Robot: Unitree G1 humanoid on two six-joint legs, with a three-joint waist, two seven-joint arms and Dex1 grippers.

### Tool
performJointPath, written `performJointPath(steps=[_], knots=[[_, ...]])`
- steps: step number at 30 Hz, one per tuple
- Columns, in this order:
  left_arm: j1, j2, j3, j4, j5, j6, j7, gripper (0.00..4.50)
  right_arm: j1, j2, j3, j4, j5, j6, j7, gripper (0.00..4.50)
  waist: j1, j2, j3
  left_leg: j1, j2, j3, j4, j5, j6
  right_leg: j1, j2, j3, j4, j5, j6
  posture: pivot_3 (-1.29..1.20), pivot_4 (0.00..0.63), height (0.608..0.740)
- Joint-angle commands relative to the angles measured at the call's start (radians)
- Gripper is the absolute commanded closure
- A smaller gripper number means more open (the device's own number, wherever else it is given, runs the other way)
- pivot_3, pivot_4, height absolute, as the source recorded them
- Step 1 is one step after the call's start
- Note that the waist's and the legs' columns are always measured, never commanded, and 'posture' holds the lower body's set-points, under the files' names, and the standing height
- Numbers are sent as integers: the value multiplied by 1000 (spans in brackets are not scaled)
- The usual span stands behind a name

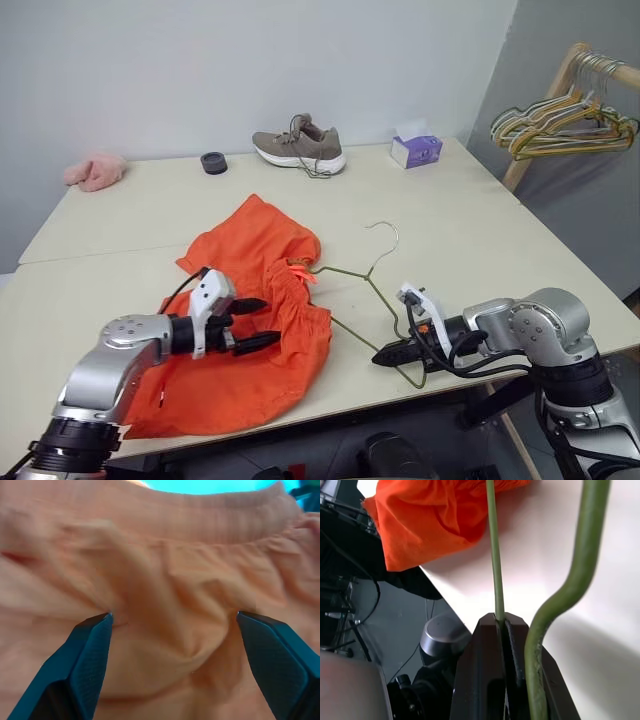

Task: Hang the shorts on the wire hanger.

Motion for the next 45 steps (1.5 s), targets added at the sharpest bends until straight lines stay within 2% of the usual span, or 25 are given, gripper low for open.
performJointPath(steps=[1, 11, 17, 25, 30, 36, 45], knots=[[10, -23, -41, -46, -2, 7, 6, 351, -34, 3, -49, -16, 43, 8, -28, 4500, 0, 0, 0, 0, 0, 0, 1, 0, 0, 0, 0, 0, 0, 0, 0, -271, 0, 740], [29, -117, -138, -87, -4, 40, 58, 351, -72, -24, -128, 17, 41, 8, -73, 4500, 2, 0, 0, 0, 0, 0, 6, 0, 0, 0, 1, 1, 5, 0, 0, -274, 0, 740], [17, -126, -125, -123, -13, 51, 77, 351, -46, -117, -70, -19, 48, -10, -34, 4500, 3, 1, -1, -1, 0, 0, 6, 0, 0, 0, 1, 1, 5, 0, 0, -273, 0, 740], [15, -22, 106, -187, -145, 126, 81, 351, -18, -213, -69, 32, 13, -99, 0, 4500, 3, 1, 0, 0, 0, 0, 6, 0, 0, -1, 2, 1, 5, 0, 0, -256, 0, 740], [7, 38, 222, -109, -157, 125, 86, 351, 37, -287, -29, 70, -24, -151, 23, 4500, 7, 1, 0, -1, 0, 1, 6, 0, 0, -1, 2, 0, 2, 0, 0, -253, 0, 740], [-20, 112, 282, -14, -165, 129, 53, 351, 88, -337, 22, 125, -93, -234, 43, 4500, 9, 1, 0, -2, 0, 1, 5, 0, 0, -1, 2, 0, 2, 0, 0, -250, 0, 740], [-78, 155, 310, 83, -153, 116, 46, 351, 102, -320, 45, 105, -102, -253, 72, 4500, 6, 1, 0, -1, 1, 1, 5, 0, 0, -1, 2, 0, 1, 0, 0, -254, 0, 740]])
